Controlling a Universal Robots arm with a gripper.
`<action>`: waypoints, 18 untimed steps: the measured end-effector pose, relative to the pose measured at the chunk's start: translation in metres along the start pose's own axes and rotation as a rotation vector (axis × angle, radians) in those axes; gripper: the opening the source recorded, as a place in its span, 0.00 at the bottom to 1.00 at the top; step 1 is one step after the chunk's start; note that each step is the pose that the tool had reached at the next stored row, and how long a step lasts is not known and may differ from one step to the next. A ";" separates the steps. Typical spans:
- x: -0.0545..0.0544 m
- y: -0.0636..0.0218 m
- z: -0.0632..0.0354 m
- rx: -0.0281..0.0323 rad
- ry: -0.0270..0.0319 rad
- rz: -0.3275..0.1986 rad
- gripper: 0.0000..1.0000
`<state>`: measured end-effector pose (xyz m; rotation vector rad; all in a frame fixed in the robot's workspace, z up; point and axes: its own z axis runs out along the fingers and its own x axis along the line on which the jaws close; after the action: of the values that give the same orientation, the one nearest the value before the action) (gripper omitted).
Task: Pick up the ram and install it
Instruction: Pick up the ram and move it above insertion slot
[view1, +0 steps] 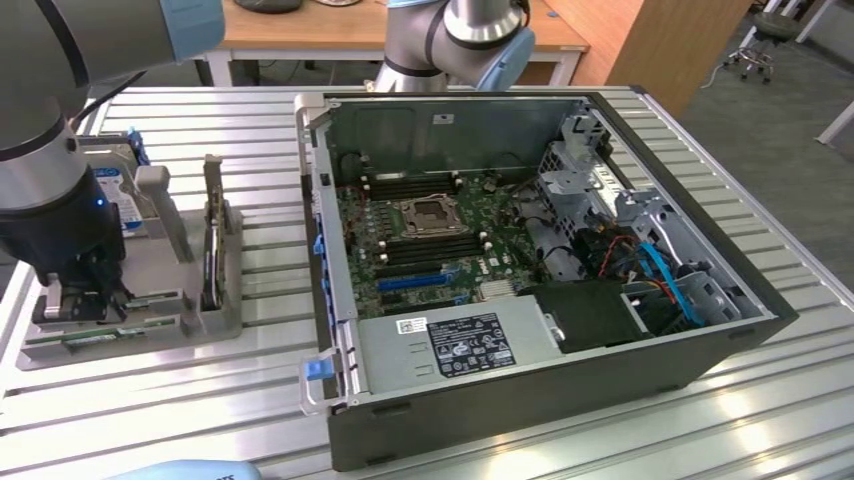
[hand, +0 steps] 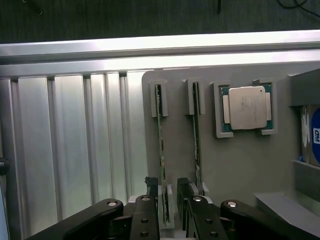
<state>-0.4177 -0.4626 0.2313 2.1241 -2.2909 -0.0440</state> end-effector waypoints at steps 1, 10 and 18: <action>0.000 0.0000 0.0003 -0.0002 0.0002 0.000 0.29; 0.000 -0.0001 0.0033 -0.0006 0.0011 -0.024 0.29; 0.002 -0.0004 0.0063 -0.0006 0.0012 -0.027 0.29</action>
<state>-0.4177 -0.4644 0.2250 2.1538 -2.2618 -0.0437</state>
